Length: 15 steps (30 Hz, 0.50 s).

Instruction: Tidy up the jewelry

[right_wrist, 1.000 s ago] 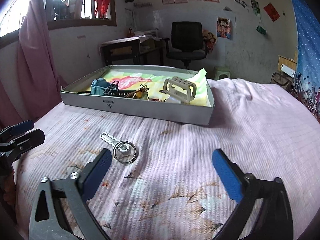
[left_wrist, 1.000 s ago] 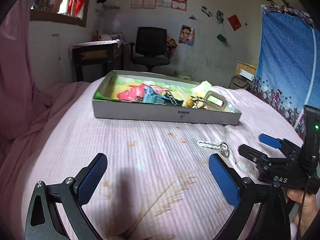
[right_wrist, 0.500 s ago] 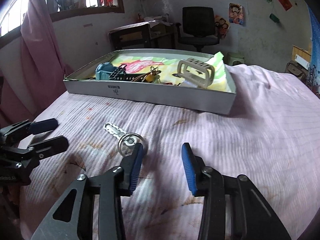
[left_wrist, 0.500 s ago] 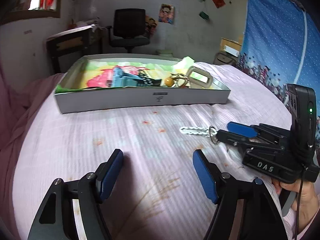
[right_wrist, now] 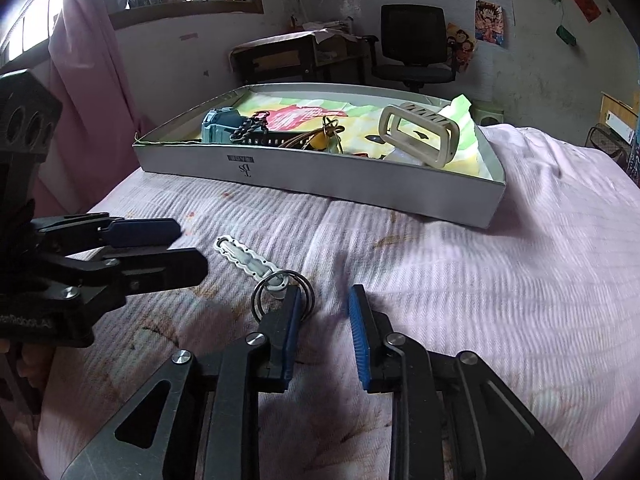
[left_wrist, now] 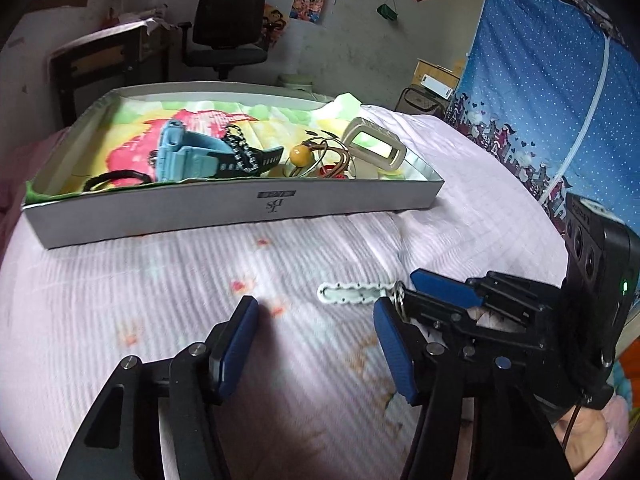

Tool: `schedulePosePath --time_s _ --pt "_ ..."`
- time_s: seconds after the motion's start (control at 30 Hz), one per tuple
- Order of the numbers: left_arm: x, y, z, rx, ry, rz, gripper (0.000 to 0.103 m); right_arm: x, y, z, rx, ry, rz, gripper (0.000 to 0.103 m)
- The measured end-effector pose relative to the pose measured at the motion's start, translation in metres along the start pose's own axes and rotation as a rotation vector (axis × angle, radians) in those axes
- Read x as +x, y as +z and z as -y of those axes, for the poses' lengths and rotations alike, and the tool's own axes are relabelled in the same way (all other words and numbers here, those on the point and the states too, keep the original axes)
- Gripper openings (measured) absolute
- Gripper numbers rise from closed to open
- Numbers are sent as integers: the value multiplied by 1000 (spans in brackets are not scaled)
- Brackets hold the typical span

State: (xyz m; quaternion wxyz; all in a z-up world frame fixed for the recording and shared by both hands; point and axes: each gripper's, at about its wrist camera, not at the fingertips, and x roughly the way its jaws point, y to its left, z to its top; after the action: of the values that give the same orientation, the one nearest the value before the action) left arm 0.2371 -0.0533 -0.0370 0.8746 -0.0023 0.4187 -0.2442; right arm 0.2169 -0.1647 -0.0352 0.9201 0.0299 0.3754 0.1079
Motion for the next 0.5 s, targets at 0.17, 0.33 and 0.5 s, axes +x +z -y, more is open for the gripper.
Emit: schedulePosePath --time_s 0.17,0.33,0.5 --pt "10 8 -1 -7 -41 -15 50 3 0 2 12 4 -1 18" --pt "20 12 -2 -10 -83 -38 36 5 -1 3 21 3 -3 14" --pt "26 10 -2 -11 -124 -58 20 6 -1 3 15 1 -5 8"
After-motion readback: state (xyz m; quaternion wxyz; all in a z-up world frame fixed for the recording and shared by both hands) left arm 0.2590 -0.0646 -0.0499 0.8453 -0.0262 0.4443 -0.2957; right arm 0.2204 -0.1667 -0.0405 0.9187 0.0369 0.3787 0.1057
